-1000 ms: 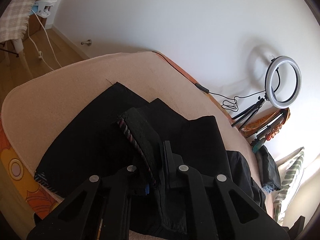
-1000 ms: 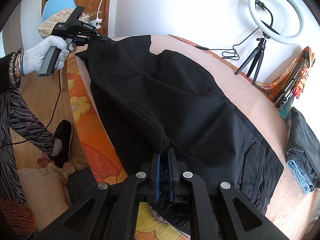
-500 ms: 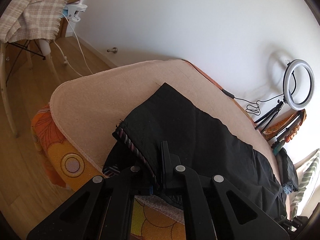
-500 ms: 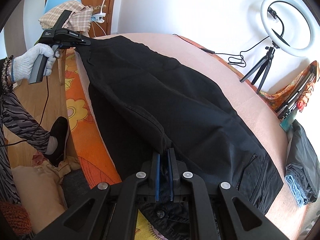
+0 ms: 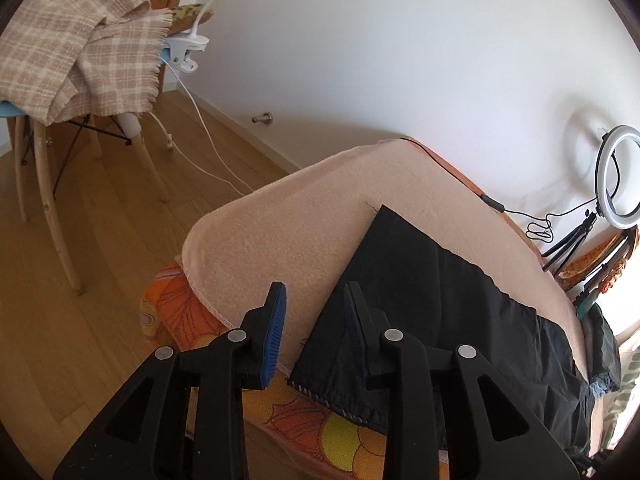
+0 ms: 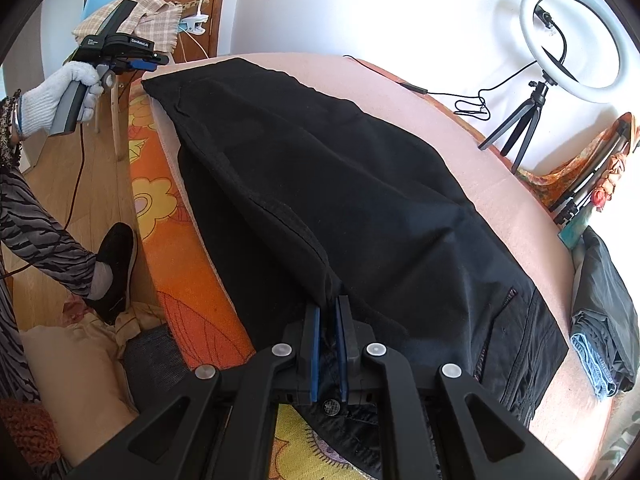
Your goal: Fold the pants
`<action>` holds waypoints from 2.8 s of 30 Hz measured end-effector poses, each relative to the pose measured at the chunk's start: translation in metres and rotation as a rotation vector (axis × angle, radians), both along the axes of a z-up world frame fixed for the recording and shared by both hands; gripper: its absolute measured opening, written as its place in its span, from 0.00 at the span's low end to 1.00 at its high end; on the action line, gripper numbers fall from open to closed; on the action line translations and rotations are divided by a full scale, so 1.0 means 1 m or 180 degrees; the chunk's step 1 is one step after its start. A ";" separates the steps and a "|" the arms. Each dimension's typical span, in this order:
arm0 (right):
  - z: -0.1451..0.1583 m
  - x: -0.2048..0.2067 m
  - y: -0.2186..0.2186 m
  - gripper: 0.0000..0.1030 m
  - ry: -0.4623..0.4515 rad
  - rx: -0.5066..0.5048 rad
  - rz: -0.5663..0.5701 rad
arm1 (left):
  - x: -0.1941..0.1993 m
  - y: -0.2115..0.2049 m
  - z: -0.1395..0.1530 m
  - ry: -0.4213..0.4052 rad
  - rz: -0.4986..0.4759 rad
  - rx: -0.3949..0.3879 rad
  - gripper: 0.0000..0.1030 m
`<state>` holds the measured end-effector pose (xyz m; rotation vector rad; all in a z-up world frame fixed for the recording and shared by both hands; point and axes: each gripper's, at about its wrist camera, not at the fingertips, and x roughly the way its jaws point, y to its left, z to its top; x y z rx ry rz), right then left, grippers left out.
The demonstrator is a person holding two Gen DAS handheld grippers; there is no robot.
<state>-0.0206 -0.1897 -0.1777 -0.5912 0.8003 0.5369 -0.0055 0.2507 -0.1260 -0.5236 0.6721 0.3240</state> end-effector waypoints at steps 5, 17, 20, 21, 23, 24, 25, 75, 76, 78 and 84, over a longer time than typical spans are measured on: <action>0.007 0.000 0.000 0.05 -0.0031 0.0058 -0.0050 | 0.007 -0.027 0.031 -0.0200 -0.0334 0.0095 0.27; 0.002 -0.024 -0.004 0.36 0.0192 0.0264 -0.0008 | 0.058 -0.200 0.026 0.0113 -0.2309 -0.0241 0.43; 0.010 -0.031 -0.019 0.39 0.0213 0.0514 -0.0183 | 0.058 -0.248 0.024 0.0196 -0.2840 -0.0196 0.45; 0.013 -0.032 -0.027 0.44 0.0224 0.0606 -0.0272 | 0.056 -0.261 0.024 0.0204 -0.2997 -0.0195 0.47; 0.018 -0.034 -0.046 0.50 0.0221 0.0794 -0.0517 | 0.052 -0.285 0.021 0.0229 -0.3274 -0.0205 0.48; 0.021 -0.034 -0.057 0.54 0.0207 0.0896 -0.0650 | 0.050 -0.296 0.018 0.0252 -0.3374 -0.0195 0.48; 0.023 -0.034 -0.069 0.57 0.0186 0.0993 -0.0809 | 0.048 -0.306 0.015 0.0280 -0.3460 -0.0210 0.48; 0.000 0.040 -0.223 0.56 0.1104 0.2990 -0.3120 | 0.032 -0.348 -0.021 0.0523 -0.3960 -0.0341 0.48; 0.001 0.043 -0.221 0.53 0.1068 0.2959 -0.3104 | 0.032 -0.348 -0.021 0.0525 -0.3969 -0.0319 0.48; 0.000 0.050 -0.217 0.40 0.1036 0.2891 -0.3049 | 0.032 -0.349 -0.020 0.0524 -0.3980 -0.0281 0.48; -0.002 0.044 -0.215 0.11 0.0886 0.2913 -0.2954 | 0.032 -0.349 -0.020 0.0520 -0.3951 -0.0331 0.48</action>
